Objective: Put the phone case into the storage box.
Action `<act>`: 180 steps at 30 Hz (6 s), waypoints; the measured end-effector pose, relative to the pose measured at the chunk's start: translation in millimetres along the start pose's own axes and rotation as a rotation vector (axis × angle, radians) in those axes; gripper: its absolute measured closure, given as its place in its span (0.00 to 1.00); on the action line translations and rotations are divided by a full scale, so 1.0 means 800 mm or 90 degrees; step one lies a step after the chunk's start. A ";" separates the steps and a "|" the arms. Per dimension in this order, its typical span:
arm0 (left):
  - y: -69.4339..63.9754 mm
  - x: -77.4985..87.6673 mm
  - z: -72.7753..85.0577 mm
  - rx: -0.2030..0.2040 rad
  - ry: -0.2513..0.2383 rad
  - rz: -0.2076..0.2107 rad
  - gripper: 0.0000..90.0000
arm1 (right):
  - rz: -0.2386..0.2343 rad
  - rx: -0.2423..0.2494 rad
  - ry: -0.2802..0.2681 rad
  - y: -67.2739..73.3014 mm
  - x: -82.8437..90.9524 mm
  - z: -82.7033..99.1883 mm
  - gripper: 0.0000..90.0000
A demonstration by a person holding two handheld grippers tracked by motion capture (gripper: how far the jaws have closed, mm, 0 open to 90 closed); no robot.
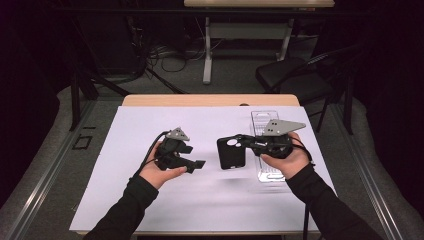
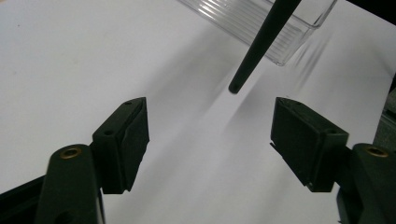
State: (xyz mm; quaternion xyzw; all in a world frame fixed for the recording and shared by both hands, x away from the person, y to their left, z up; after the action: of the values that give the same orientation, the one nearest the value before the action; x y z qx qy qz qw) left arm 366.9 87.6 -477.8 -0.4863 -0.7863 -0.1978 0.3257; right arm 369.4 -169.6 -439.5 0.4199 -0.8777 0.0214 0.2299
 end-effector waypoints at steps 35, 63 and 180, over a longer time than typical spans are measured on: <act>0.014 0.022 0.060 0.049 -0.037 -0.055 0.27 | 0.052 0.014 -0.044 -0.062 0.049 -0.054 0.92; 0.011 0.015 0.070 0.039 -0.041 -0.052 0.13 | 0.138 -0.009 -0.069 -0.130 0.080 -0.036 0.92; 0.016 -0.001 0.093 0.057 -0.039 -0.055 0.05 | 0.267 0.057 -0.048 -0.272 -0.028 0.009 0.85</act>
State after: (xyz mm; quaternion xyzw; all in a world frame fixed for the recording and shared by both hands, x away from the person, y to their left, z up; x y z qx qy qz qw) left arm 354.5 140.0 -531.2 -0.4430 -0.8241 -0.1611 0.3140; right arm 541.7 -295.4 -489.2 0.2383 -0.9520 0.0919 0.1687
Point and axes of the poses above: each handheld gripper's, and its own axes: x roughly backward along the jaws, z roughly out of its underside, y roughly to its left, the point moved 4 cm from there along -x, roughly forward along the jaws, and after that the axes turned 13 degrees about -x, right-handed, at the moved point
